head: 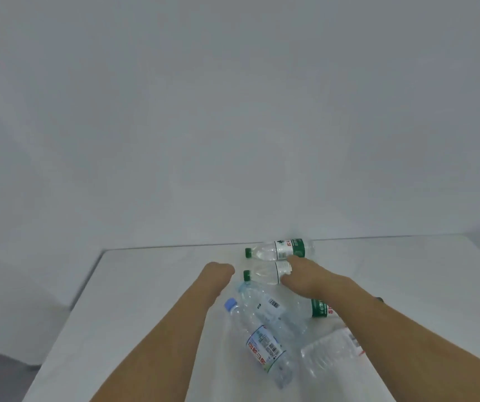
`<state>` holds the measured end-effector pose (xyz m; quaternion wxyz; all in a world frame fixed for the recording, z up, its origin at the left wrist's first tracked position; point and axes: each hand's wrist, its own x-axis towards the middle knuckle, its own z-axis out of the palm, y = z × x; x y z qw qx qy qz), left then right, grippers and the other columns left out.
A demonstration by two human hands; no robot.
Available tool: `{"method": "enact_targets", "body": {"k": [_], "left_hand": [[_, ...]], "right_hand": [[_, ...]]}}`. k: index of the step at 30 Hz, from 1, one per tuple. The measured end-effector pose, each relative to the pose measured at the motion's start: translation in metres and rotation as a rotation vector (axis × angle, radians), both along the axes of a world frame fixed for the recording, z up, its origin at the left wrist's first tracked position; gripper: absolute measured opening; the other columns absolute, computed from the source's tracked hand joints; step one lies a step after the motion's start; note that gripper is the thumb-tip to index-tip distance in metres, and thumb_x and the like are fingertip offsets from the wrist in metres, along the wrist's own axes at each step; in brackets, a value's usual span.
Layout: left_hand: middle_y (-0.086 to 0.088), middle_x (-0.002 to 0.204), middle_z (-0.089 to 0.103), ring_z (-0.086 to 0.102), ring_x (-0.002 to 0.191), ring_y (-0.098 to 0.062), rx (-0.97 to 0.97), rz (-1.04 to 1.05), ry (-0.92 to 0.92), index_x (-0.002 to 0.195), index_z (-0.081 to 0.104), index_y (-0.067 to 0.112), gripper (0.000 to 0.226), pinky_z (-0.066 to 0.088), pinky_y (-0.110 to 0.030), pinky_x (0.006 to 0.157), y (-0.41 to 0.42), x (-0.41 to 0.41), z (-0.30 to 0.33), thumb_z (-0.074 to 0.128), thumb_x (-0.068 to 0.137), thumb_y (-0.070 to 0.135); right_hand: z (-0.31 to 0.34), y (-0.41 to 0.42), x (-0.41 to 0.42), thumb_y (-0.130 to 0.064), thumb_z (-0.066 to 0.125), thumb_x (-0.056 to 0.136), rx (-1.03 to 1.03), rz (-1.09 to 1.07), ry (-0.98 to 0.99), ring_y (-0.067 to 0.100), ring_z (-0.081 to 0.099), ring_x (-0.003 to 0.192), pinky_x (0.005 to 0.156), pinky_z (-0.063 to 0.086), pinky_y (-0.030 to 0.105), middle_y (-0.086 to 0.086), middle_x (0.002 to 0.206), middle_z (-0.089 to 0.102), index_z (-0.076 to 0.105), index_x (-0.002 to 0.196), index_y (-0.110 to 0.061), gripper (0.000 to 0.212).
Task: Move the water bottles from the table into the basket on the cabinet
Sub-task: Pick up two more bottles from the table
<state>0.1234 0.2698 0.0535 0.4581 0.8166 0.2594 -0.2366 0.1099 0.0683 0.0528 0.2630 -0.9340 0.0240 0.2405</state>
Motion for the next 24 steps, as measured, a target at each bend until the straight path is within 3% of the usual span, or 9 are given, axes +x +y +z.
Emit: {"method": "enact_targets", "body": {"k": [3,5,8,10,12,15,18,21,24], "left_hand": [[-0.005,0.059,0.054,0.039,0.056,-0.016,-0.070,0.086,0.133,0.075,0.052,0.006,0.023,0.031,-0.022,0.044,0.001,0.011,-0.085,0.052,0.095,0.017],[-0.004,0.063,0.054,0.044,0.053,-0.015,-0.119,0.158,0.153,0.068,0.052,0.011,0.024,0.035,-0.018,0.041,0.000,0.015,-0.130,0.058,0.089,0.022],[-0.015,0.087,0.069,0.067,0.076,-0.029,-0.211,0.228,0.131,0.080,0.062,0.008,0.025,0.058,-0.036,0.069,-0.002,0.016,-0.178,0.067,0.068,0.030],[-0.018,0.093,0.072,0.069,0.086,-0.035,-0.253,0.304,0.101,0.084,0.068,0.006,0.036,0.057,-0.047,0.083,0.002,0.014,-0.199,0.064,0.057,0.031],[-0.012,0.089,0.071,0.069,0.082,-0.031,-0.267,0.399,0.048,0.093,0.069,0.007,0.044,0.056,-0.041,0.079,0.010,0.008,-0.203,0.064,0.059,0.034],[-0.012,0.094,0.068,0.066,0.079,-0.028,-0.307,0.600,-0.056,0.112,0.064,0.005,0.037,0.053,-0.034,0.068,0.025,-0.002,-0.208,0.063,0.083,0.028],[-0.007,0.063,0.061,0.054,0.048,-0.020,-0.475,0.811,-0.090,0.093,0.062,0.009,0.006,0.043,-0.022,0.043,0.040,-0.008,-0.213,0.059,0.090,0.014],[-0.012,0.058,0.058,0.052,0.041,-0.021,-0.637,0.880,-0.053,0.078,0.051,0.010,0.012,0.041,-0.025,0.042,0.048,-0.010,-0.208,0.057,0.087,0.005],[-0.014,0.064,0.061,0.055,0.046,-0.022,-0.578,0.826,-0.154,0.078,0.048,0.010,0.014,0.045,-0.028,0.046,0.052,-0.008,-0.190,0.058,0.086,0.004]], "right_hand": [[-0.084,0.015,0.009,-0.028,0.053,0.091,0.005,0.021,0.109,0.024,0.055,0.109,0.092,0.047,0.035,0.008,0.126,0.055,0.045,0.132,-0.012,0.045],[-0.125,0.027,0.017,-0.030,0.055,0.089,-0.011,0.028,0.149,0.026,0.052,0.114,0.095,0.045,0.037,0.009,0.129,0.052,0.040,0.137,-0.013,0.053],[-0.164,0.044,0.030,-0.032,0.065,0.083,0.012,0.022,0.167,0.027,0.054,0.112,0.095,0.047,0.038,0.010,0.126,0.053,0.042,0.134,-0.012,0.059],[-0.176,0.052,0.039,-0.031,0.072,0.076,0.033,0.023,0.136,0.027,0.055,0.112,0.094,0.048,0.039,0.011,0.126,0.054,0.044,0.133,-0.011,0.066],[-0.180,0.059,0.047,-0.031,0.075,0.072,0.012,0.059,0.108,0.026,0.053,0.112,0.090,0.048,0.035,0.011,0.126,0.052,0.041,0.134,-0.011,0.073],[-0.180,0.071,0.056,-0.041,0.077,0.070,-0.061,0.076,0.081,0.027,0.054,0.112,0.088,0.047,0.035,0.009,0.126,0.050,0.037,0.135,-0.011,0.082],[-0.182,0.085,0.060,-0.050,0.077,0.065,-0.127,0.074,0.064,0.027,0.057,0.106,0.081,0.049,0.036,0.007,0.122,0.050,0.035,0.131,-0.012,0.087],[-0.184,0.094,0.056,-0.051,0.073,0.064,-0.168,0.142,0.041,0.027,0.057,0.102,0.077,0.047,0.034,0.006,0.118,0.048,0.036,0.132,-0.016,0.085],[-0.173,0.092,0.048,-0.050,0.073,0.062,-0.037,0.106,0.024,0.022,0.059,0.091,0.070,0.048,0.031,0.000,0.107,0.051,0.041,0.128,-0.023,0.079]]}}
